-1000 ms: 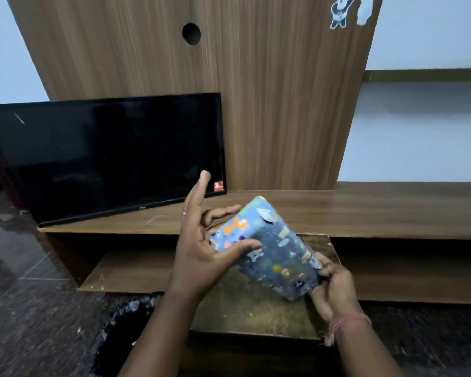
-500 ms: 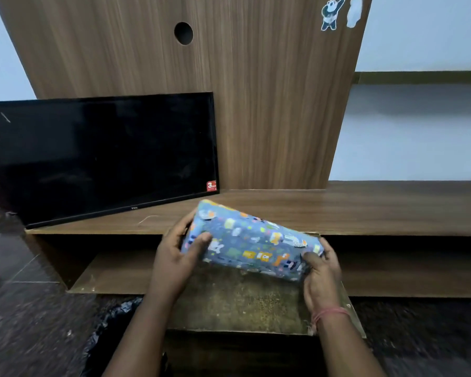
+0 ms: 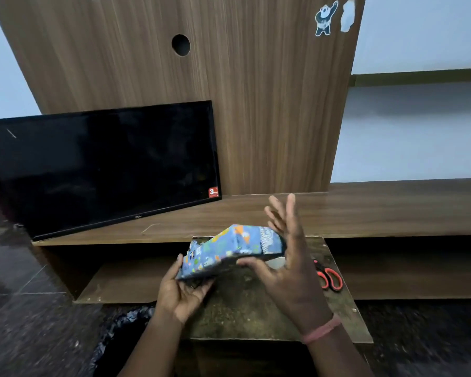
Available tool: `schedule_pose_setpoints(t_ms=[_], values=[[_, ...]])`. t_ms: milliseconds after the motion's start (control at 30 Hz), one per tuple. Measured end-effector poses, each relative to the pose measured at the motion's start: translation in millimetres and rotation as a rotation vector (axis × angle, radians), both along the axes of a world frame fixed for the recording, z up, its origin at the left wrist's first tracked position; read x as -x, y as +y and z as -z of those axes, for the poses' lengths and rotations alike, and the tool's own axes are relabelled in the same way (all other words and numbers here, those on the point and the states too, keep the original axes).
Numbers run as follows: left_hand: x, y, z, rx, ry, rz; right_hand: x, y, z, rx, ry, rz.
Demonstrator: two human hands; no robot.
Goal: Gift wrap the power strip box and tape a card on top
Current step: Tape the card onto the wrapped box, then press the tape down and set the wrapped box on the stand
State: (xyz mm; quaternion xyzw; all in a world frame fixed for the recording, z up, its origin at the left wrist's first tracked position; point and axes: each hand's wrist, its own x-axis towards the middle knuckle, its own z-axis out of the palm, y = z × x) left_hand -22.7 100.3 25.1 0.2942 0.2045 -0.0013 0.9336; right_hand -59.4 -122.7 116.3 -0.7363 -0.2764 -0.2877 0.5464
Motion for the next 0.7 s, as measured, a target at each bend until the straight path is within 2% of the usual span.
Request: schedule_pose_setpoints(t_ms=[167,333,433,500,600,700], values=[[-2,3,10,0.111,0.015,-0.066,2,11,2,-0.021,-0.015,-0.040],[-5,6,16,0.143,-0.035,-0.125,-5,-7,18,-0.047,0.159,-0.052],[-1,6,13,0.123,-0.083,-0.143,-16,-27,36,-0.172,0.437,0.029],[1,3,11,0.087,-0.100,-0.118,-30,-42,47,-0.284,0.765,0.072],[3,-3,9,-0.012,-0.095,-0.068,-46,-66,71,-0.488,1.180,-0.104],[4,-3,18,-0.210,0.021,0.014,-44,-85,80,-0.350,1.238,0.038]])
